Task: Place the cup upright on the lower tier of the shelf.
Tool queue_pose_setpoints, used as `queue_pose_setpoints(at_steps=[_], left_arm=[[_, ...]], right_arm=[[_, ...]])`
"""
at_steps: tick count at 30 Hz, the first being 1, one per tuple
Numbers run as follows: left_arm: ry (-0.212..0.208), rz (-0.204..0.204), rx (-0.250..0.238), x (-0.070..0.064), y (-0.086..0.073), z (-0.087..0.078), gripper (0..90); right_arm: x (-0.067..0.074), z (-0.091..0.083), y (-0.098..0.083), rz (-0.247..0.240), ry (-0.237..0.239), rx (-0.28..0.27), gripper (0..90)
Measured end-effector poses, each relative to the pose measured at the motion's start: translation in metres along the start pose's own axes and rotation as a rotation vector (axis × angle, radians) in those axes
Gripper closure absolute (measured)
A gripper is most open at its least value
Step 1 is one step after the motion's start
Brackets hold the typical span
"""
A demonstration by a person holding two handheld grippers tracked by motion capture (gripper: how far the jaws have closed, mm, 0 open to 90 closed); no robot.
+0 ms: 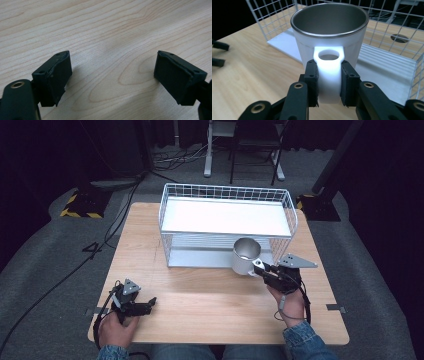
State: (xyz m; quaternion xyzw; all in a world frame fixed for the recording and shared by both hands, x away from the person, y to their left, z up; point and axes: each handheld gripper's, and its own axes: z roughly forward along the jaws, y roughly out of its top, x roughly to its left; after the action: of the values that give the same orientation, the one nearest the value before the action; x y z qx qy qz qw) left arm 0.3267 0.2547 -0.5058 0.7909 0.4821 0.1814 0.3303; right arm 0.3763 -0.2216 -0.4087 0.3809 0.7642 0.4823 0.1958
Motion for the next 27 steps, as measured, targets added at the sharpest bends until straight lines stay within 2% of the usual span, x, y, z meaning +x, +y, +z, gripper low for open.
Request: queue_pose_setpoints(at_steps=[11, 13, 19, 23, 27], left_arm=[[-0.001, 0.0, 0.0, 0.0, 0.0, 0.0, 15.0], [0.0, 0.0, 0.0, 0.0, 0.0, 0.0, 15.0], [0.0, 0.0, 0.0, 0.0, 0.0, 0.0, 15.0], [0.0, 0.0, 0.0, 0.0, 0.0, 0.0, 15.0], [0.0, 0.001, 0.001, 0.0, 0.0, 0.0, 15.0]], right_arm=[[-0.014, 0.025, 0.012, 0.009, -0.082, -0.026, 71.8], [-0.018, 0.034, 0.014, 0.008, -0.109, -0.032, 71.8], [-0.027, 0.047, 0.015, 0.027, -0.131, -0.037, 71.8], [-0.032, 0.062, 0.016, 0.032, -0.17, -0.033, 71.8], [-0.035, 0.07, 0.015, 0.043, -0.187, -0.026, 71.8]])
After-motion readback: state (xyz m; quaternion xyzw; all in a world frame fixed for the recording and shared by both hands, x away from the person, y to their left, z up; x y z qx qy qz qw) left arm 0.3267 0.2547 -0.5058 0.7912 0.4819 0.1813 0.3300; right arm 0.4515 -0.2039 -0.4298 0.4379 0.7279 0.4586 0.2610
